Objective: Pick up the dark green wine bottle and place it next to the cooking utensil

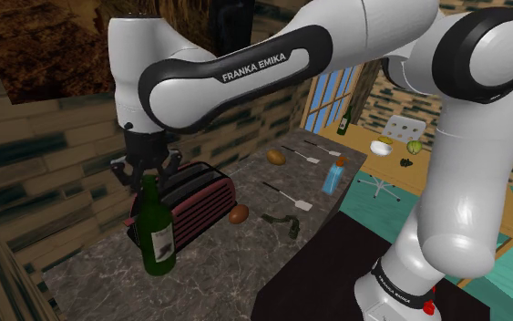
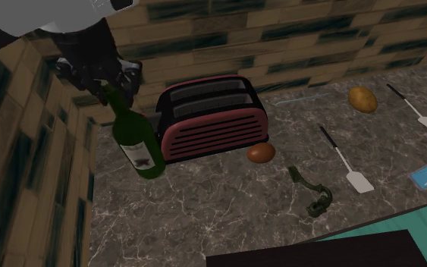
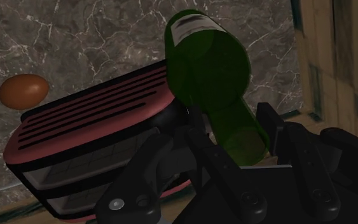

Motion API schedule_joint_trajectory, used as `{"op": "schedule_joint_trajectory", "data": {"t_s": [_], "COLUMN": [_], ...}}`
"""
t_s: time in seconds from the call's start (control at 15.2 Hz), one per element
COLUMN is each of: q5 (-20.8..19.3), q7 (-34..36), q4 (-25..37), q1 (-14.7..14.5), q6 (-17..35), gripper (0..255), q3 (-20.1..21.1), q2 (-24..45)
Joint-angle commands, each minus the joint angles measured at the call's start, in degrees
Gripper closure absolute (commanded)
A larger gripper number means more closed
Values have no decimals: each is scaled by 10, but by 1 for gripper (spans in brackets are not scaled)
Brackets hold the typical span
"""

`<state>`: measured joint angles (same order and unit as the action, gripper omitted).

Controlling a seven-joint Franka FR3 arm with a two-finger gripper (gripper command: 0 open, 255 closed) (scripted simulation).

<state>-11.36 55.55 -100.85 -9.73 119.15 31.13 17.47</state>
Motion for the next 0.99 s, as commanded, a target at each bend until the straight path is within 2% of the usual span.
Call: {"op": "schedule_joint_trajectory", "data": {"t_s": [0.0,0.92], "q5": [3,19], "q7": [-2,-15], "q4": [11,94], "q1": [0,0], "q6": [-14,-113], "gripper": [255,255], "q3": [1,8], "q2": [-3,-24]}}
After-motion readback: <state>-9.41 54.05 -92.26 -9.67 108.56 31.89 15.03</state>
